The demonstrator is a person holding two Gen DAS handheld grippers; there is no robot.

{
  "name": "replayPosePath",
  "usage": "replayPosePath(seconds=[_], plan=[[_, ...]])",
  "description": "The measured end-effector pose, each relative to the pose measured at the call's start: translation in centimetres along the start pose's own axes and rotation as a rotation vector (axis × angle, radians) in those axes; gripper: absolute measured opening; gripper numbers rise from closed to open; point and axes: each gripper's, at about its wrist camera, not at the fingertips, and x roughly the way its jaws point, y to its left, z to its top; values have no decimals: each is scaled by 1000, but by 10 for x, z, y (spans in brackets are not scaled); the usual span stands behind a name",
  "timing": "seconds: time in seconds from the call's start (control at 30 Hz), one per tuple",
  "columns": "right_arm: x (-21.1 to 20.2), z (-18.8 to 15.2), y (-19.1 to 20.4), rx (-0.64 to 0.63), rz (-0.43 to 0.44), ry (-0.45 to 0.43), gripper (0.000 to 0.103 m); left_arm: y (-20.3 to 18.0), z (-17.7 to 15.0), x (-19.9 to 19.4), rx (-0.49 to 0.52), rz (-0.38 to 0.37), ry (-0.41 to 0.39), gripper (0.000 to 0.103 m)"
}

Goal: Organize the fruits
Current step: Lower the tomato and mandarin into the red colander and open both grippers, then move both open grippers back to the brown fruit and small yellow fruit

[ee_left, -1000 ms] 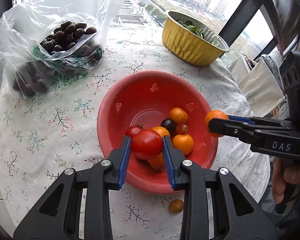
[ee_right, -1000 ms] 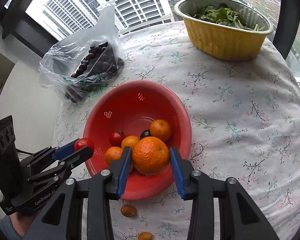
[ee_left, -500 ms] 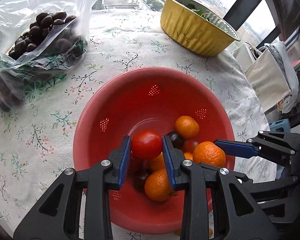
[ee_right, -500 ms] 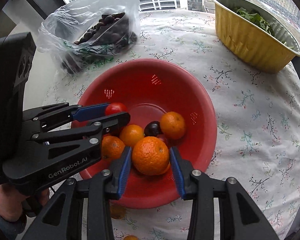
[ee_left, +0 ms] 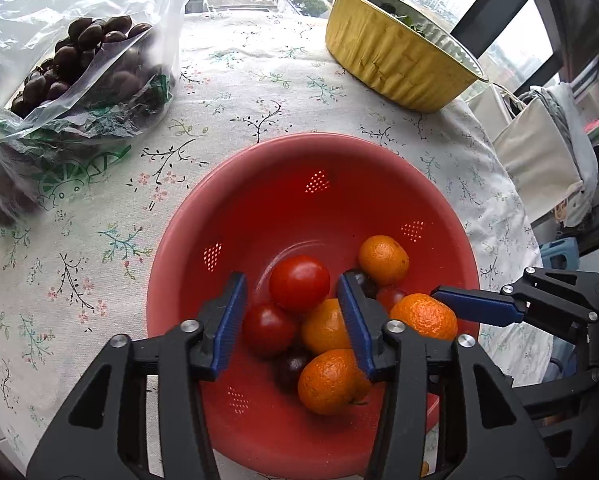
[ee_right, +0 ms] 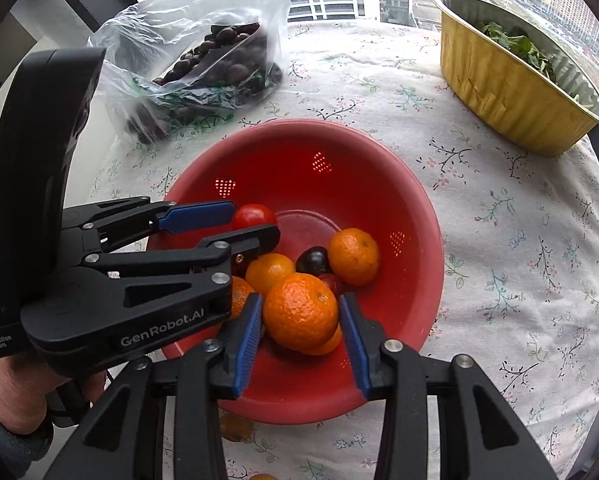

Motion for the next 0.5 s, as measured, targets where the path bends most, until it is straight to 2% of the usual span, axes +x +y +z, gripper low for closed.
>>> replayPosePath(seconds=[0.07, 0.23, 0.3, 0.4, 0.43, 0.5], plan=[[0, -1, -1, 8, -1, 4, 43, -1, -1, -6, 2, -13, -7, 67], [-5, -7, -5, 22, 0, 6, 43, -1, -5, -17, -16, -17, -24, 67], [-9, -10, -6, 31, 4, 0, 44, -1, -9, -27, -21, -10, -34, 75], [-19, -17, -9, 55, 10, -21, 48, 1, -17, -45, -36, -8, -59, 79], [-23, -20, -10, 68, 15, -31, 50, 2, -21, -51, -43, -6, -67, 81], [-33, -28, -12, 91, 24, -54, 53, 3, -31, -63, -58, -7, -86, 95]])
